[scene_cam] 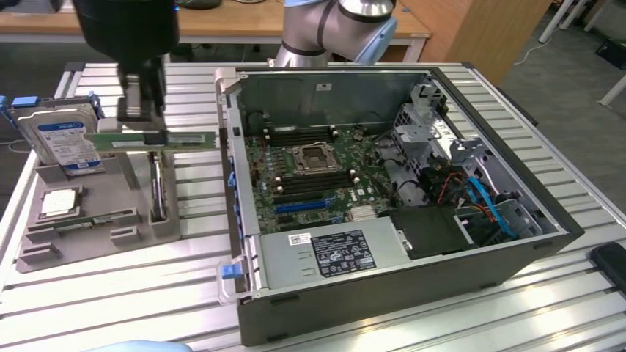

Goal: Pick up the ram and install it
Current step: 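Pick up the ram and move it above insertion slot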

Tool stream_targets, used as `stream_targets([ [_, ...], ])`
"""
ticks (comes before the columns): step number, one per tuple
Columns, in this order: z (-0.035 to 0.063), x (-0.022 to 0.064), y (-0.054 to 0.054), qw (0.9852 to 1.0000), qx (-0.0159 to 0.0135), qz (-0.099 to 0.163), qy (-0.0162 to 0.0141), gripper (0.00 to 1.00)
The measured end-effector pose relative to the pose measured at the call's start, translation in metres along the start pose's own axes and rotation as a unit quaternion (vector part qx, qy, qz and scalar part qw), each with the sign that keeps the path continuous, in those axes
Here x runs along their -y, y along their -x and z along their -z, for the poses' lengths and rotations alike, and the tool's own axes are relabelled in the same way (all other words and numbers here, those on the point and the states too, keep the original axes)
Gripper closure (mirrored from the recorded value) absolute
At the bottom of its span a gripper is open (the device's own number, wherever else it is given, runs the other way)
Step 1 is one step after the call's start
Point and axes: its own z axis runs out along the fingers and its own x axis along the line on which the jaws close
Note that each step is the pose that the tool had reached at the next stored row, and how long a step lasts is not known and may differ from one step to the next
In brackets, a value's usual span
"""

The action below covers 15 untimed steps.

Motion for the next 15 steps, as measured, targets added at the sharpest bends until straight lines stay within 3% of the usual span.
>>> stream_targets([
  [15,0.0042,0.0683,0.004,1.0,0.0,0.0,0.0,0.87],
])
